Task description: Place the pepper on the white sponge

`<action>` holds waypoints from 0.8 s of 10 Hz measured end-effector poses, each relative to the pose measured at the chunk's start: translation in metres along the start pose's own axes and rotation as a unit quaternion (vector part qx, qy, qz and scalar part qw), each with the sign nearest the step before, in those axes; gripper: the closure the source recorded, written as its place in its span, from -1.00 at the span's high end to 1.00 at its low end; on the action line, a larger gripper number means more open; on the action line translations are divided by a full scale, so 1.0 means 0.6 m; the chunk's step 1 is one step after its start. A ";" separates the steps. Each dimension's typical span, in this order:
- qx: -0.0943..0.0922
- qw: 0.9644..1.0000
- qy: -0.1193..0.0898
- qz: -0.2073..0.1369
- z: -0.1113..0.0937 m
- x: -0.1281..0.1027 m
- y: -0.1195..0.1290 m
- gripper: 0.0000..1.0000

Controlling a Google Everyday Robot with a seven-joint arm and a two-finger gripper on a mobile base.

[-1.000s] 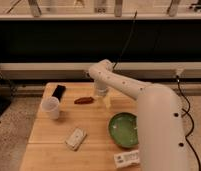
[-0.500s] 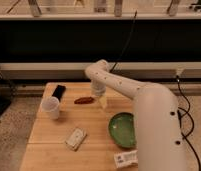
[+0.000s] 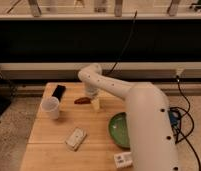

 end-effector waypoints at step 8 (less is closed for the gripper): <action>0.008 0.999 -0.039 -0.010 0.000 -0.020 -0.018 -0.80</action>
